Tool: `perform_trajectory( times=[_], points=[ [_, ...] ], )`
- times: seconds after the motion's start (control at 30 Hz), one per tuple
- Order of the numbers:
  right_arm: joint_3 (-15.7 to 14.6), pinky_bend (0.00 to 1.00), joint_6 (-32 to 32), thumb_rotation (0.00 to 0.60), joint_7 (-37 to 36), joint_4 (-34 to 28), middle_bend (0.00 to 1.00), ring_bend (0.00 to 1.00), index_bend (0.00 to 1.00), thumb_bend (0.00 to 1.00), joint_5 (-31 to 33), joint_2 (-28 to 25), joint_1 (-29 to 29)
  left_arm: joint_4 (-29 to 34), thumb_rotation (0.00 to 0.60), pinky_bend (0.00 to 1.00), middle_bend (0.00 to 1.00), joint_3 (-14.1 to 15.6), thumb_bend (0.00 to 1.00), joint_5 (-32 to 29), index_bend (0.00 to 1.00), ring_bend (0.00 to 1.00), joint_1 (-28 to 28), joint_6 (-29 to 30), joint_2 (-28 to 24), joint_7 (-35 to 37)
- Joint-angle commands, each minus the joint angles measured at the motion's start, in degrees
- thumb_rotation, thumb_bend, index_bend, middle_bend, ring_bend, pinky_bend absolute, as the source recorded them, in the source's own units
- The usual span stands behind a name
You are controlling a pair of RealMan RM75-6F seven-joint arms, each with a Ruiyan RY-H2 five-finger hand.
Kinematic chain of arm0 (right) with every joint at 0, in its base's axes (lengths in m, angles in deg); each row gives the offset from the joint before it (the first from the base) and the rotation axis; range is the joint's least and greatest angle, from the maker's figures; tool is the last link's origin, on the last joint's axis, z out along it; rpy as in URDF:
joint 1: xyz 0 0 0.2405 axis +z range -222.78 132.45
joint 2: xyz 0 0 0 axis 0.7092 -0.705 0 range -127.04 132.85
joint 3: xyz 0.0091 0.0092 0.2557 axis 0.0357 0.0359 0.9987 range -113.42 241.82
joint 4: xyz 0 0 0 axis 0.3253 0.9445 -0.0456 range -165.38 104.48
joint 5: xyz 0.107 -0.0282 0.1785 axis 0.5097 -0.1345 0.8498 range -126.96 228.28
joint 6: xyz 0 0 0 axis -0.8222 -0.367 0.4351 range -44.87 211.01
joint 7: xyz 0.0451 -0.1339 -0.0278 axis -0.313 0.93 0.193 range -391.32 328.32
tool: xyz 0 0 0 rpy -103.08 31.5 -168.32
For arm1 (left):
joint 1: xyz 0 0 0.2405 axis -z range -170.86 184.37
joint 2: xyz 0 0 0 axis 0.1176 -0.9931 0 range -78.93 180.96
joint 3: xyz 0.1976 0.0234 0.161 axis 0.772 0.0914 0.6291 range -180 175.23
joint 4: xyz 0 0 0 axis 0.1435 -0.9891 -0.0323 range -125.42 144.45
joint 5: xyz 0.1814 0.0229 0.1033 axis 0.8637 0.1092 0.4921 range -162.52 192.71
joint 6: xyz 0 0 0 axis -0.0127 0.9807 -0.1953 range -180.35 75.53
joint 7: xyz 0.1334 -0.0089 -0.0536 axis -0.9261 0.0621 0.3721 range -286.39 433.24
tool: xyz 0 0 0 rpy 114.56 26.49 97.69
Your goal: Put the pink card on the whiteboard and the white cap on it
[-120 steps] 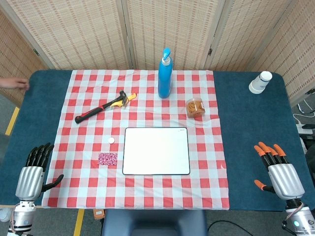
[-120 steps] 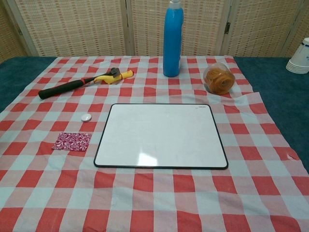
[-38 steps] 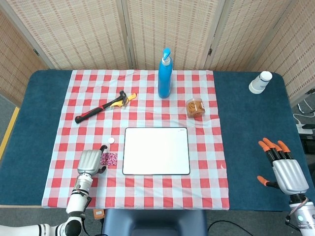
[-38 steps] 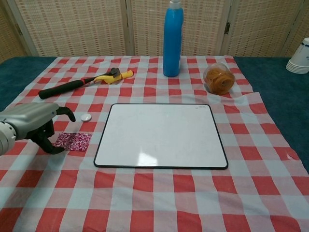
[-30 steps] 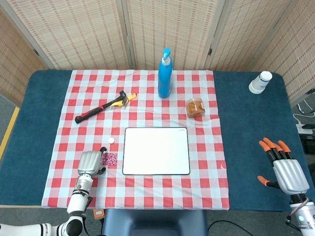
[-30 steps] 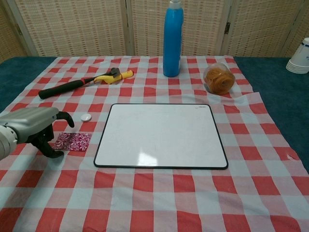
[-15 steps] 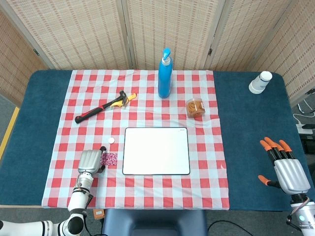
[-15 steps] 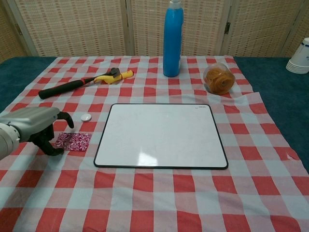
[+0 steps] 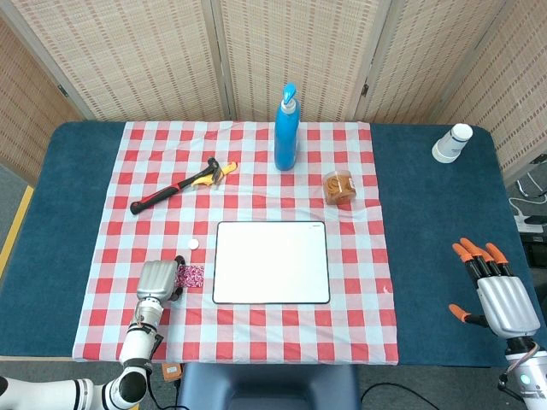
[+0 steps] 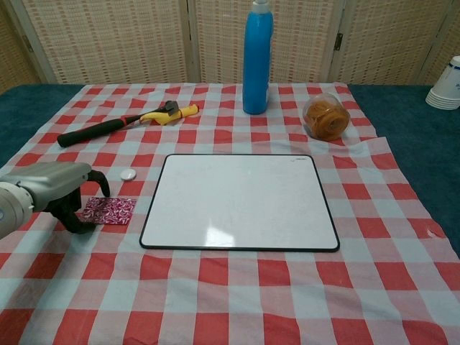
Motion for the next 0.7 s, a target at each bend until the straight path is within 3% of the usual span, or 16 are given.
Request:
perform_trajectory(
  times=[0.03, 0.47, 0.7],
  points=[
    [0.0, 0.0, 0.0, 0.6, -0.1, 0.0, 0.0, 0.0, 0.0, 0.07, 0.1, 0.0, 0.0, -0.3, 0.6, 1.0, 1.0, 0.1, 0.32, -0.2, 0.32, 1.0, 0.3, 0.1, 0.2, 0.0],
    [0.2, 0.0, 0.4, 0.6, -0.1, 0.1, 0.0, 0.0, 0.0, 0.07, 0.5, 0.0, 0.2, 0.8, 0.6, 1.0, 1.0, -0.1, 0.32, 0.1, 0.38, 1.0, 1.2, 1.5, -0.4, 0.0],
    [0.2, 0.0, 0.6, 0.6, 0.1, 0.1, 0.0, 0.0, 0.0, 0.07, 0.6, 0.1, 0.2, 5.8, 0.6, 1.0, 1.0, -2.9, 0.32, -0.7, 0.37, 1.0, 4.2, 3.0, -1.3, -3.1]
  ],
)
